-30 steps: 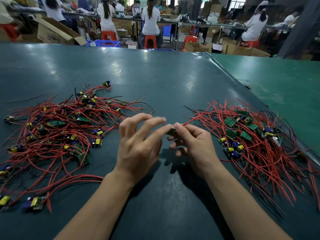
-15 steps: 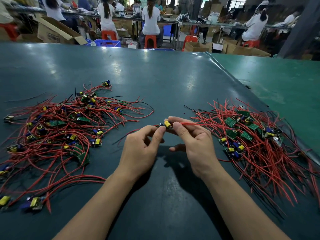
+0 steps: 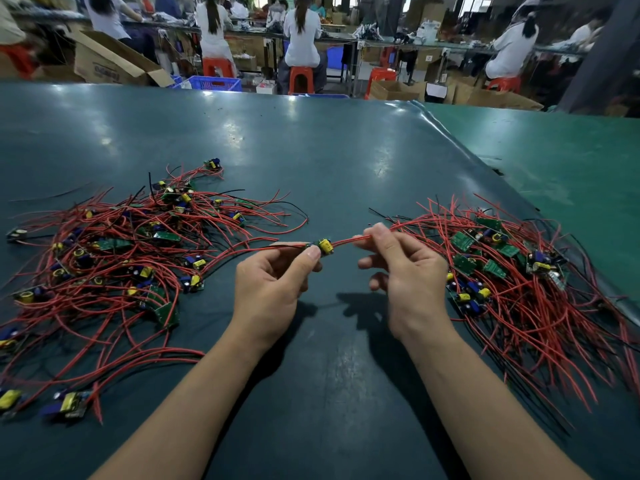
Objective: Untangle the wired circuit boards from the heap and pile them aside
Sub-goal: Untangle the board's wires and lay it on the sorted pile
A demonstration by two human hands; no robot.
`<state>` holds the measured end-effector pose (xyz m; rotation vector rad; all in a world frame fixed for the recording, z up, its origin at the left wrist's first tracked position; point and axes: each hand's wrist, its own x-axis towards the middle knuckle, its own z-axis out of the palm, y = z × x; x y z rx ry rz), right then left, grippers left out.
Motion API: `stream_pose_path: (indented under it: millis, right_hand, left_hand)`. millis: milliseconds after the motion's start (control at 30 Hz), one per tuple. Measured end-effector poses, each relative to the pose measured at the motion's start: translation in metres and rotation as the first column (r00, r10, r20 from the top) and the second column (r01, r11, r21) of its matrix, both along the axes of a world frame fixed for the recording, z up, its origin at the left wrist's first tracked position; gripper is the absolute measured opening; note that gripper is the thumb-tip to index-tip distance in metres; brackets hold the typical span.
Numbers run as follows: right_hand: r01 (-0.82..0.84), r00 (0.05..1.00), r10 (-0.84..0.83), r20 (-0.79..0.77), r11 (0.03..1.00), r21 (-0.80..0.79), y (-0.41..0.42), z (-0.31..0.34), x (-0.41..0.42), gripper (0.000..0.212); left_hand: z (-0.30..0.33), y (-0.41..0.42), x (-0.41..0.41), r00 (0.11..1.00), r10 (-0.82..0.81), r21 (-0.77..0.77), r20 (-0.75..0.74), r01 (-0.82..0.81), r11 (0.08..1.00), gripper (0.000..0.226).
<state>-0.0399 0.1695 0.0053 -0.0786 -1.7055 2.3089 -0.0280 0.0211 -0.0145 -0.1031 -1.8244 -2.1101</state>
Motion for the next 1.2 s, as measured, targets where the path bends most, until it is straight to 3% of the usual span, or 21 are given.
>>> stream_pose_path:
  millis: [300,433,533,600,667,767,900,1033,1100,1200]
  right_hand:
    - [0.268,0.963,-0.264,0.052,0.956,-0.116,0.018,0.001,-0.01,0.023]
    - [0.403,0.915,-0.397,0.07,0.9,-0.165,0.028,0.002,-0.013,0.022]
    - [0.435,0.9,-0.433,0.045,0.898,-0.065,0.034,0.001,-0.012,0.019]
    - [0.373,0.927,-0.374,-0.029,0.928,-0.015,0.026,-0.001,-0.01,0.019]
    - [0.315,0.948,-0.316,-0.036,0.949,-0.026,0.021,-0.001,-0.011,0.018]
    - [0.236,0.966,-0.229,0.124,0.971,-0.047,0.025,0.001,-0.012,0.018]
    - [-0.112,0.953,0.106,0.282,0.994,0.006,0.02,0.0,-0.005,0.022]
    - [-0.464,0.853,0.435,0.287,0.885,0.04,0.008,0.004,0.007,0.03]
    - [-0.528,0.829,0.497,0.256,0.847,0.067,0.007,0.005,0.01,0.029]
    - [-0.49,0.844,0.467,0.262,0.871,0.027,0.008,0.004,0.009,0.03]
  left_hand:
    - [0.005,0.001,0.001,0.998,0.057,-0.037,0.005,-0.057,0.998,0.01]
    - [0.005,-0.004,-0.005,0.977,0.214,0.106,0.021,-0.215,0.971,0.012]
    - [0.006,-0.01,-0.009,0.959,0.275,0.172,0.062,-0.282,0.944,0.01]
    - [0.006,-0.01,-0.007,0.986,0.166,0.265,0.035,-0.169,0.949,0.003]
    - [0.01,-0.01,-0.003,0.999,-0.017,0.46,0.033,0.0,0.888,0.003]
    - [0.017,-0.012,0.003,0.955,-0.28,0.612,0.095,0.166,0.773,0.011]
    - [0.022,-0.006,0.006,0.876,-0.435,0.496,0.21,0.288,0.819,0.02]
    - [0.017,0.004,0.009,0.835,-0.465,0.334,0.296,0.365,0.869,0.028]
    - [0.016,0.005,0.009,0.831,-0.465,0.299,0.306,0.38,0.876,0.031]
    - [0.014,0.004,0.009,0.824,-0.486,0.282,0.291,0.411,0.867,0.024]
